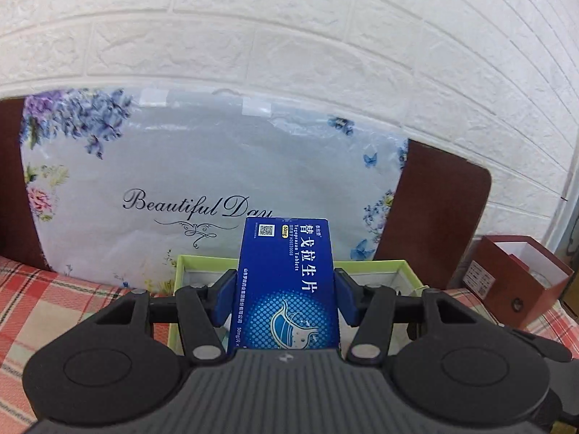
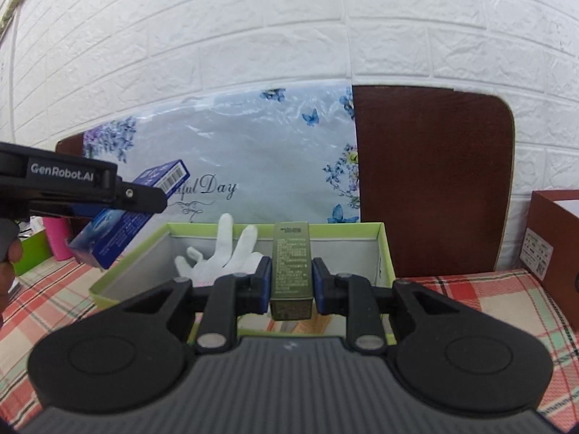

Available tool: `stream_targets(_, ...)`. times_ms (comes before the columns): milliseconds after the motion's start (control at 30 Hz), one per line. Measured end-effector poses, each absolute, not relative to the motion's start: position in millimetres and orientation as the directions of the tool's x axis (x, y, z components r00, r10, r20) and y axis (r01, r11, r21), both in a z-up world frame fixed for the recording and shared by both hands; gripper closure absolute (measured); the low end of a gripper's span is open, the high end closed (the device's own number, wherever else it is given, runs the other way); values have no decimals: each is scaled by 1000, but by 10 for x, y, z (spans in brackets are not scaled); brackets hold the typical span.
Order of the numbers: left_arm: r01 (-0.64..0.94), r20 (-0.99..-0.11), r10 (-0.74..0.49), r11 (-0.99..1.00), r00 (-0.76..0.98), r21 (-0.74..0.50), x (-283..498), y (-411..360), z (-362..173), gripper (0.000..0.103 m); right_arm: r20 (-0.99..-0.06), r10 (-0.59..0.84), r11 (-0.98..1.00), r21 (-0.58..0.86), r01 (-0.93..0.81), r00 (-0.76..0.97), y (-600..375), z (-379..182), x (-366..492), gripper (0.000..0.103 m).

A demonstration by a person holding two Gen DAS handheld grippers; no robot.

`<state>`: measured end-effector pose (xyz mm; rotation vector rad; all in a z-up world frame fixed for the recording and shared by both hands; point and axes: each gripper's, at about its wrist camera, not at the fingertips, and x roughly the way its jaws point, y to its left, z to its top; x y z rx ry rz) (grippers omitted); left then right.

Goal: Organize objects
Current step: 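Drop the blue box into the green box with the left gripper while the right drops the olive box, then move both grippers back toward the remaining items on the bed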

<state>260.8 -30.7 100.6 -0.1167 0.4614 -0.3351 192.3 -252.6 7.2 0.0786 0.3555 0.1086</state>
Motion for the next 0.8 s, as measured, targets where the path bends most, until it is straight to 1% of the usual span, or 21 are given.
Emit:
stream_targets(33,285,-437,-342,939,832,-193,2688,-318,954,39,-344,119,991,102,-89,931,-2528,45,1978,80)
stream_targets(67,279,-462,-341,939,819,-199,2756,-318,892,29,-344,123,990,109,-91,931,-2520,1,2039,79)
stream_targets(100,267,-483,-333,942,810,-202,2800,-307,825,27,-347,137,988,112,-104,928,-2514,-43,2088,66)
stream_targets(133,252,-497,-321,946,806,-201,2808,-284,761,27,-358,142,988,108,-110,923,-2504,-82,2119,55)
stream_targets(167,243,-505,-314,949,804,-203,2790,-250,706,27,-363,130,990,98,-101,923,-2488,-121,2119,38)
stream_targets(200,240,-508,-314,948,802,-208,2760,-206,663,27,-352,125,991,84,-101,928,-2482,-149,2087,34)
stream_targets(233,240,-506,-318,947,802,-215,2723,-166,636,27,-338,123,992,65,-107,933,-2475,-174,2041,33)
stream_targets(267,240,-501,-322,945,803,-222,2676,-126,618,27,-321,112,994,38,-105,941,-2460,-186,1978,26)
stream_targets(300,239,-497,-322,945,806,-224,2630,-101,613,27,-304,101,995,19,-100,947,-2452,-196,1915,16)
stream_targets(367,238,-490,-317,946,812,-219,2537,-64,635,27,-286,91,996,2,-94,954,-2450,-197,1786,11)
stream_targets(433,242,-473,-320,945,821,-218,2429,-37,690,27,-278,96,995,16,-95,956,-2470,-158,1662,11)
stream_targets(500,237,-459,-317,945,830,-225,2286,-19,753,27,-252,97,995,43,-89,963,-2502,-73,1485,7)
stream_targets(567,216,-475,-291,954,831,-207,2115,-25,805,27,-232,97,995,58,-86,968,-2515,2,1293,5)
stream_targets(633,208,-499,-269,962,824,-175,1921,-39,804,27,-222,107,993,63,-95,969,-2518,25,1096,4)
stream_targets(733,228,-510,-282,959,813,-167,1590,-29,693,27,-240,121,992,54,-111,963,-2496,-42,791,4)
stream_targets(800,240,-523,-292,956,800,-167,1382,-21,572,27,-282,124,992,38,-118,951,-2451,-144,626,4)
